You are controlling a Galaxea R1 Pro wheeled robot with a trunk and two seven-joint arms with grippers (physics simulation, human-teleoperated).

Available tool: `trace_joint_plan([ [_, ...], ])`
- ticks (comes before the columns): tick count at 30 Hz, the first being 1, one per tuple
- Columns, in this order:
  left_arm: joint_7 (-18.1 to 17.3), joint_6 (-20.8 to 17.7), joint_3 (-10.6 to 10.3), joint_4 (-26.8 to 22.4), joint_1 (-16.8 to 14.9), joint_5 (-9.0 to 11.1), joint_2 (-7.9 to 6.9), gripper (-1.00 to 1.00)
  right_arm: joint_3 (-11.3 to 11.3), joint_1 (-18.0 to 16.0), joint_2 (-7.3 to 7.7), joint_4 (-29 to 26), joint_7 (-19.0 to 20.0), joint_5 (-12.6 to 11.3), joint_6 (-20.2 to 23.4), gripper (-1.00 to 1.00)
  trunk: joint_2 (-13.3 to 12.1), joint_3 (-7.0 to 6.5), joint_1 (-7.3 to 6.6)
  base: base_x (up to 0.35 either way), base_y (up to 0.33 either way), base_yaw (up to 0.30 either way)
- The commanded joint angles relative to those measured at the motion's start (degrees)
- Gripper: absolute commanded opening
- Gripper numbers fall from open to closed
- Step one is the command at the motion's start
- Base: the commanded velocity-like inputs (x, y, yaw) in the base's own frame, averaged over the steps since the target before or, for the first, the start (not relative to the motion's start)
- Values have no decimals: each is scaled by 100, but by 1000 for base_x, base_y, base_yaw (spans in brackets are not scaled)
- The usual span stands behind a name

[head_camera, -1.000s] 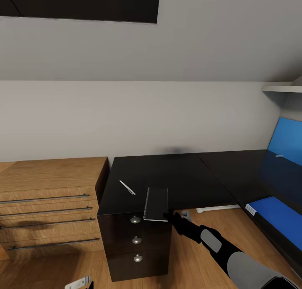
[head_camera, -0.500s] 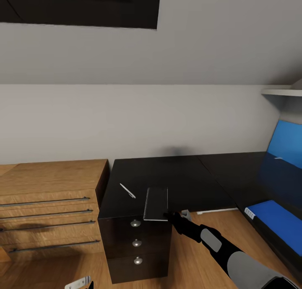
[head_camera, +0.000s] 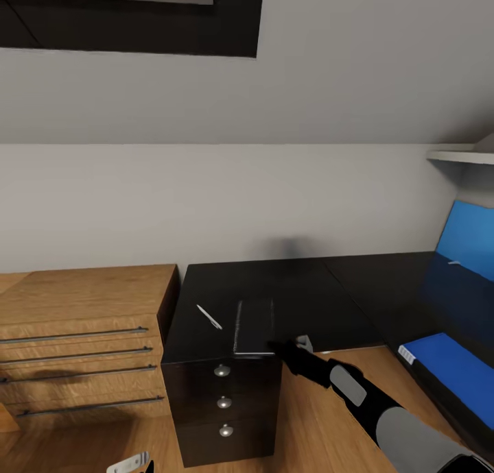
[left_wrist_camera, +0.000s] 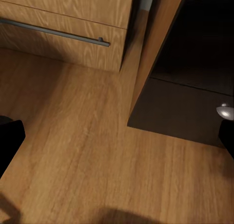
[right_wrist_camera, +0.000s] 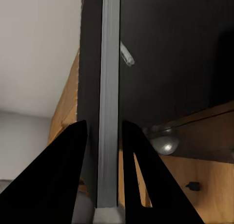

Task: In the bedroom, organize the workspace by keeping the computer under the desk, ensuring the monitor is on the desk, placing the keyboard on the desk next to the monitor, placing the mouse on the desk next to the keyboard, moving the folder from the swivel chair onto the desk next to the mouse, stacking the notebook on top of the folder with the pen on top of the notebook, and positioning the swivel chair next to the desk.

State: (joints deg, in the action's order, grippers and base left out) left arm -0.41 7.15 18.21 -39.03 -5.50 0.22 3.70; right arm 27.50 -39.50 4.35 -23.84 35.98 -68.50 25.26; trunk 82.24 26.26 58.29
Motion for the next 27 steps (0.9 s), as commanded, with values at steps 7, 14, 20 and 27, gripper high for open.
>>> trace_joint_plan([
  [7,-11,13,16,4,-3,3,7,100,35,-5,362,-452,5,-21,473,-100,2,6,-1,0,0,0],
  [14,-13,15,16,9,-4,4,8,100,29,-5,671,-778,4,-40,553,-100,2,6,-1,0,0,0],
  [20,-40,21,16,217,-4,6,-3,100,24,-5,720,-832,9,-48,565,-100,2,6,-1,0,0,-9],
  [27,-60,31,10,286,-4,5,-3,100,20,-5,725,-841,21,-49,553,-100,2,-1,-1,0,0,-170],
])
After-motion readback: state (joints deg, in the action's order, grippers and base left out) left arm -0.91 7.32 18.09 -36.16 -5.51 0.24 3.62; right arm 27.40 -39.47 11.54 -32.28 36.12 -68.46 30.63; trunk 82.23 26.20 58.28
